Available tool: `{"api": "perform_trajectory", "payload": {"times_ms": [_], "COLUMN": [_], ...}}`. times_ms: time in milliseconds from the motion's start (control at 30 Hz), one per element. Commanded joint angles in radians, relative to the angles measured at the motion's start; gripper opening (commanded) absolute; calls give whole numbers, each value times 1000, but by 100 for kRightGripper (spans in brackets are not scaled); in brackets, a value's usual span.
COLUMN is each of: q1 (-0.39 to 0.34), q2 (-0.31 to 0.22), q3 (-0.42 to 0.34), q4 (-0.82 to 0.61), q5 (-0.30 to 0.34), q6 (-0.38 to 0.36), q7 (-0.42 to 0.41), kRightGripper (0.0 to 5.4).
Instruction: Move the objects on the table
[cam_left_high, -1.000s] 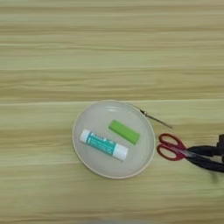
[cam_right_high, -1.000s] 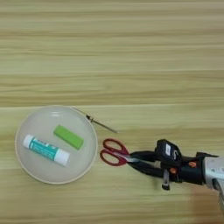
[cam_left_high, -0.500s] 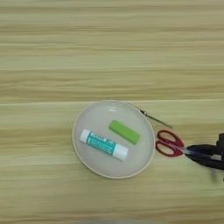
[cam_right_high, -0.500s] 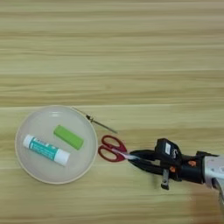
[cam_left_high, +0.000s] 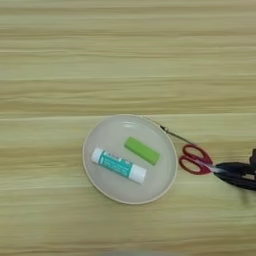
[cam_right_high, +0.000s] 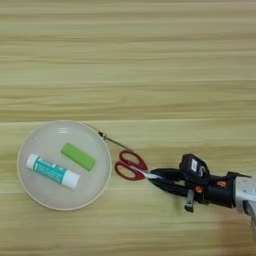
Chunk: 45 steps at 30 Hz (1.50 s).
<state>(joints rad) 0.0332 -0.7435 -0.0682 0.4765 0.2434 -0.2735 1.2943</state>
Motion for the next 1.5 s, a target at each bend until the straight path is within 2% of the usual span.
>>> {"api": "perform_trajectory", "payload": {"times_ms": [33,1233,1500], "q1": [-11,-21,-62], "q2": [-38,-20,-5], "q3": [-26,-110,-123], "q4": [-34,-214,-218], "q5": [-6,49,46], "q6": [35,110,119], "q7": [-41,-44,-71], "kRightGripper": [73,72,72]}}
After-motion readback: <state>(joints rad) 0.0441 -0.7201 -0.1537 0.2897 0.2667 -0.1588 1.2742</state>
